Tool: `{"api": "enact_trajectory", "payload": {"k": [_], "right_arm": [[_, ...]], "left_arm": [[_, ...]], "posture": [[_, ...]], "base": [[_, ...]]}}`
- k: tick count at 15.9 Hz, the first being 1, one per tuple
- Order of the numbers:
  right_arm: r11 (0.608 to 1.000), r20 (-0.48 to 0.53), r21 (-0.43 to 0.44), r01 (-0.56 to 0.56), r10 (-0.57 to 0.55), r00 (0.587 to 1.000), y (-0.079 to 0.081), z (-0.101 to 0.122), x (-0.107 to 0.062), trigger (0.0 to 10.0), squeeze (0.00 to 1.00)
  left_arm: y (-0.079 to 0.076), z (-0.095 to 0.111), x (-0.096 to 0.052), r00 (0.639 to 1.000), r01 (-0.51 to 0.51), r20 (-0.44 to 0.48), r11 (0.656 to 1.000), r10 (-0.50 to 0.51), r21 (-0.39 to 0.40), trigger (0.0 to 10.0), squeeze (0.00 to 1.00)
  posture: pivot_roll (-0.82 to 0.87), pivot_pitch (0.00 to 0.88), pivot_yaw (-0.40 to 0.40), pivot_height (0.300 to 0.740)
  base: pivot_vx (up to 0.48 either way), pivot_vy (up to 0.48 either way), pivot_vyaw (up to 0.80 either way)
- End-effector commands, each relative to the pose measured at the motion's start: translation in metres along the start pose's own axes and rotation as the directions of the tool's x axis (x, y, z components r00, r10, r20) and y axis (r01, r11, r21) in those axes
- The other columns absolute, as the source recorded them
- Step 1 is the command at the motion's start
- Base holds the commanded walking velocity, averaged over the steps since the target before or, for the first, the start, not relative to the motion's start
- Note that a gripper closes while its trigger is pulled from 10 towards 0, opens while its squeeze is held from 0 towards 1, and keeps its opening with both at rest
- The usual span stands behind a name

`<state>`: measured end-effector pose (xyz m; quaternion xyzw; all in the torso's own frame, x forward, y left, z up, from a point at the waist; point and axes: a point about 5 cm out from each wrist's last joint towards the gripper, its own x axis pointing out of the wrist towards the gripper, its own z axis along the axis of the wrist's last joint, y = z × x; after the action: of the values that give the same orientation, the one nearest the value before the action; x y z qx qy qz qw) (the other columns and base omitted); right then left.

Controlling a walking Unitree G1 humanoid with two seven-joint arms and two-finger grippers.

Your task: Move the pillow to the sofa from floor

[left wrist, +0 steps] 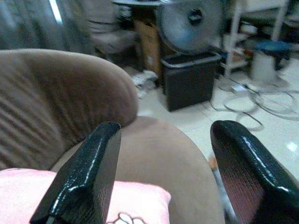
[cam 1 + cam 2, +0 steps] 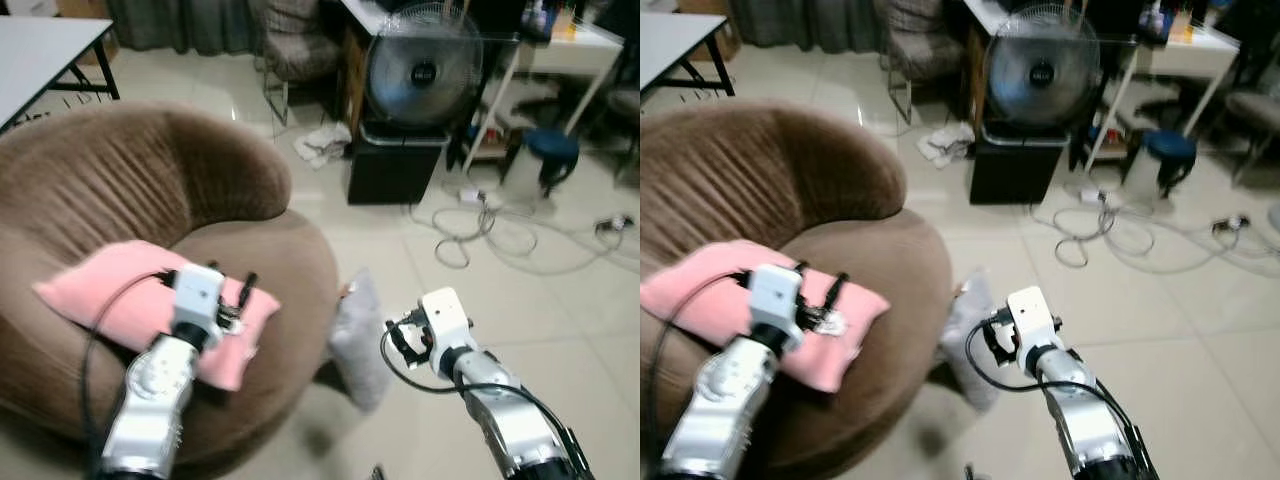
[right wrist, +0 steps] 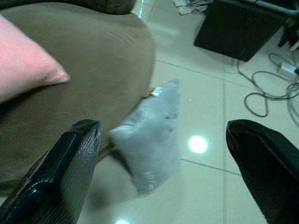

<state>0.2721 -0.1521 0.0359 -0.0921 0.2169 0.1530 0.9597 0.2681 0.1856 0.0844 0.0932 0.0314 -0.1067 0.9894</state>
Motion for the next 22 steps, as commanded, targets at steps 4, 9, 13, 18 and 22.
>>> {"api": "enact_trajectory", "payload": {"k": [4,9,13,18,22], "right_arm": [[0.999,0.000,0.003,0.038,-0.038,0.999,-0.009,-0.004,0.001,10.0,0.00],[0.997,0.015,0.026,0.067,-0.067,0.998,-0.009,-0.003,0.004,10.0,0.00],[0.991,0.024,0.074,0.110,-0.112,0.993,-0.009,-0.007,-0.002,10.0,0.00],[0.987,0.029,0.090,0.133,-0.136,0.990,-0.008,-0.007,-0.006,10.0,0.00],[0.991,0.044,0.074,0.112,-0.116,0.992,-0.011,0.002,-0.003,10.0,0.00]], "left_arm": [[-0.010,0.004,0.004,0.999,0.044,-0.023,0.998,-0.043,0.036,10.0,0.00],[-0.010,0.008,0.010,0.997,0.070,-0.031,0.995,-0.068,0.065,10.0,0.00],[-0.011,0.012,0.018,0.992,0.120,-0.032,0.989,-0.118,0.088,10.0,0.00],[-0.012,0.015,0.026,0.993,0.116,-0.025,0.989,-0.114,0.093,10.0,0.00],[-0.006,0.014,0.026,0.998,0.066,-0.023,0.996,-0.065,0.054,10.0,0.00]], "posture": [[0.12,0.000,-0.042,0.740],[0.09,0.000,-0.003,0.740],[0.05,0.000,0.052,0.740],[0.03,0.000,0.068,0.740],[0.04,0.000,0.053,0.740]], "base": [[0.000,-0.480,0.00],[0.000,-0.480,0.00],[0.000,-0.480,0.00],[0.000,0.192,0.00],[0.000,0.000,0.00]]}}
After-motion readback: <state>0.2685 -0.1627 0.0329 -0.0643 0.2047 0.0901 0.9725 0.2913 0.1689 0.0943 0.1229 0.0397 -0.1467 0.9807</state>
